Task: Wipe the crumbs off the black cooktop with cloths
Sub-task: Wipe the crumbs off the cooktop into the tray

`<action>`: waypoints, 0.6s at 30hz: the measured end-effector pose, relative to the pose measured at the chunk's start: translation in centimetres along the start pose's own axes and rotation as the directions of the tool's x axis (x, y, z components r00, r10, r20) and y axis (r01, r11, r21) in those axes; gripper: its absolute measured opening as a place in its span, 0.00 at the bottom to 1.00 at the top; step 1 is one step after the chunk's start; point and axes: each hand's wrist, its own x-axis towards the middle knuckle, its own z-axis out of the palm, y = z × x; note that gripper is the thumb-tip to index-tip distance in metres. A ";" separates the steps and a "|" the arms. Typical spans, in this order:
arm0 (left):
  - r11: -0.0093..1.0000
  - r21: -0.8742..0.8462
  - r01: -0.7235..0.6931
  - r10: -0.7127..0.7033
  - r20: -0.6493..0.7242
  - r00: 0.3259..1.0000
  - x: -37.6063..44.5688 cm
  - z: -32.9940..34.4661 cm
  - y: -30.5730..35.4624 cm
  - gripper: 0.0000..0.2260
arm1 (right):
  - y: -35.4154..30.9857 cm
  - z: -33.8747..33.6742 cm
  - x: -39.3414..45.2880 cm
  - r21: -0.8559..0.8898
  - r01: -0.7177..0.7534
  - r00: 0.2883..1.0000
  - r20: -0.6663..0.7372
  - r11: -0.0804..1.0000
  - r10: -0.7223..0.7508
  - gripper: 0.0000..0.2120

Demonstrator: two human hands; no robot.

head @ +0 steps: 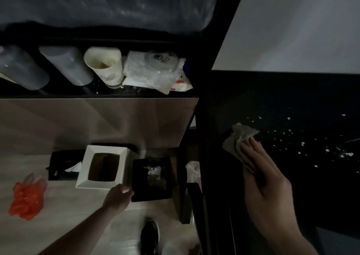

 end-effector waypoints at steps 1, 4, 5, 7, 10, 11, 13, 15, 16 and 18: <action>1.000 0.009 0.016 -0.016 0.000 1.000 1.9 1.0 -0.9 0.16 | 1.3 1.0 0.8 -0.086 0.018 0.998 0.060 0.996 -0.013 0.30; 0.992 0.016 0.127 -0.127 0.032 0.991 7.0 3.8 -3.5 0.26 | 4.3 3.5 2.3 -0.265 0.019 0.992 0.124 0.964 0.014 0.36; 0.988 0.017 0.152 -0.152 0.041 0.987 8.6 4.8 -4.2 0.28 | 5.1 4.1 2.7 -0.310 0.014 0.993 0.115 0.951 0.023 0.39; 0.984 -0.014 0.179 -0.178 0.048 0.983 12.2 6.8 -5.5 0.30 | 6.0 5.1 3.0 -0.403 0.028 0.995 0.096 0.915 0.012 0.44; 0.986 -0.012 0.167 -0.166 0.066 0.984 15.7 9.0 -5.1 0.31 | 7.1 6.6 3.2 -0.511 0.069 0.997 0.049 0.857 -0.052 0.47; 0.988 -0.012 0.152 -0.151 0.051 0.987 16.7 9.7 -4.8 0.29 | 7.2 7.0 3.2 -0.532 0.076 0.997 0.029 0.843 -0.072 0.48; 0.987 -0.023 0.160 -0.159 0.037 0.987 18.4 10.8 -4.1 0.25 | 7.5 7.4 3.3 -0.545 0.090 0.994 -0.008 0.834 -0.113 0.48; 0.983 -0.005 0.183 -0.183 -0.001 0.983 20.4 11.5 -4.5 0.23 | 7.8 7.6 3.2 -0.537 0.115 0.988 -0.027 0.836 -0.154 0.47; 0.981 0.019 0.194 -0.194 -0.016 0.981 21.3 11.5 -5.0 0.23 | 7.9 7.6 3.2 -0.533 0.126 0.985 -0.034 0.837 -0.170 0.46; 0.974 0.094 0.208 -0.207 -0.025 0.978 22.9 11.7 -6.2 0.21 | 7.9 7.5 3.1 -0.519 0.124 0.984 -0.045 0.846 -0.172 0.46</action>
